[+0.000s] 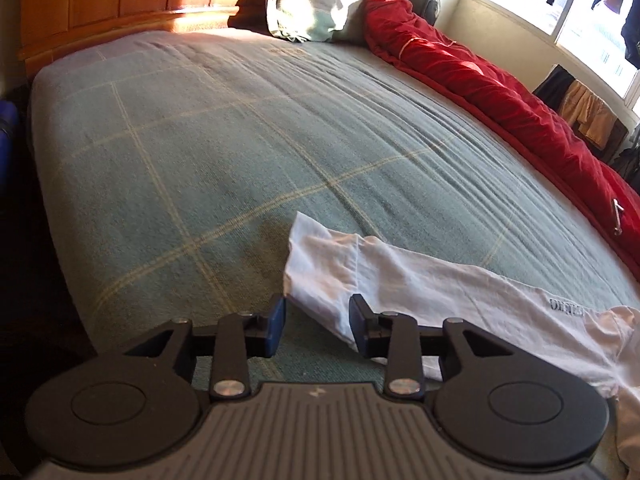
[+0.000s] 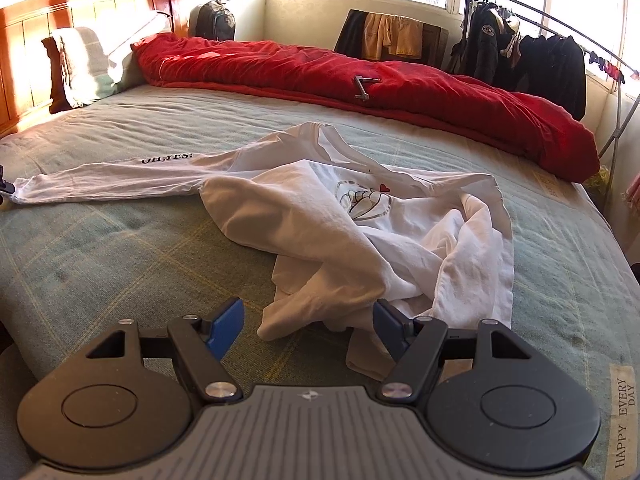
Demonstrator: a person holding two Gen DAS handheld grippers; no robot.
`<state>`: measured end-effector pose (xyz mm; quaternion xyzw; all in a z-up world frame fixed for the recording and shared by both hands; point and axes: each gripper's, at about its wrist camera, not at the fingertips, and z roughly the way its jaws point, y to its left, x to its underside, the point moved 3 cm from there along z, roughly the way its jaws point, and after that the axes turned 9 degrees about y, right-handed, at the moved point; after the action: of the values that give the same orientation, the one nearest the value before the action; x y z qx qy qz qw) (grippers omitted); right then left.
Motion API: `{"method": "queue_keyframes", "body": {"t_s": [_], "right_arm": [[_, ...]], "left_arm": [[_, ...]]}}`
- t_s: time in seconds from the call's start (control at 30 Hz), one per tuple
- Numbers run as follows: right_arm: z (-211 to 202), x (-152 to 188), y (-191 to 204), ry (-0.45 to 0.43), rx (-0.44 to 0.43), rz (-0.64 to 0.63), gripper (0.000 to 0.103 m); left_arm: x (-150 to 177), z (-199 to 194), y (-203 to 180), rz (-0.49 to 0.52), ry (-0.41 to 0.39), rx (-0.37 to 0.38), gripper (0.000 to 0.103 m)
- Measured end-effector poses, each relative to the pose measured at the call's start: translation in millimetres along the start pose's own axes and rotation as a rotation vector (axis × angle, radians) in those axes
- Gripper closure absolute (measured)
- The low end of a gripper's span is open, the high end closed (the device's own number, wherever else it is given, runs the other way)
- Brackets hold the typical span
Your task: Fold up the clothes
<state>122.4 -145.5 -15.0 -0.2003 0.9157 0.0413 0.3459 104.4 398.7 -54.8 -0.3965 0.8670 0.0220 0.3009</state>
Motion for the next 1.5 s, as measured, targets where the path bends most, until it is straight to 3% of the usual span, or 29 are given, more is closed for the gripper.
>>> {"method": "queue_keyframes", "body": {"t_s": [0.1, 0.2, 0.43, 0.63, 0.77, 0.97, 1.13, 1.23, 1.33, 1.43, 1.5], "right_arm": [[-1, -1, -4, -0.007, -0.003, 0.004, 0.028], [0, -3, -6, -0.014, -0.013, 0.006, 0.028], [-4, -9, -15, -0.037, -0.082, 0.000, 0.028], [-11, -19, -32, -0.086, -0.113, -0.009, 0.028], [-11, -28, -41, -0.121, -0.135, -0.021, 0.028], [-1, -50, -53, -0.172, -0.165, -0.036, 0.028], [13, -63, -62, -0.188, -0.197, -0.002, 0.028], [21, -67, -65, -0.192, -0.198, 0.012, 0.028], [27, -67, -66, -0.185, -0.188, 0.014, 0.028], [29, -65, -66, -0.183, -0.185, 0.014, 0.028], [29, -64, -66, -0.186, -0.188, 0.012, 0.028]], "left_arm": [[-7, -15, -5, 0.044, -0.034, 0.024, 0.068], [-10, -22, -35, 0.154, -0.019, 0.122, 0.068], [0, -4, -155, 0.443, 0.033, 0.345, 0.066], [11, 31, -265, 0.669, 0.044, 0.443, 0.066], [11, 60, -312, 0.766, 0.035, 0.469, 0.066], [18, 106, -355, 0.896, 0.066, 0.525, 0.066], [25, 133, -372, 0.943, 0.137, 0.584, 0.066], [30, 139, -375, 0.991, 0.142, 0.574, 0.057], [33, 137, -378, 1.019, 0.172, 0.544, 0.057], [35, 130, -383, 1.045, 0.206, 0.508, 0.071], [38, 124, -385, 1.075, 0.188, 0.464, 0.101]]}}
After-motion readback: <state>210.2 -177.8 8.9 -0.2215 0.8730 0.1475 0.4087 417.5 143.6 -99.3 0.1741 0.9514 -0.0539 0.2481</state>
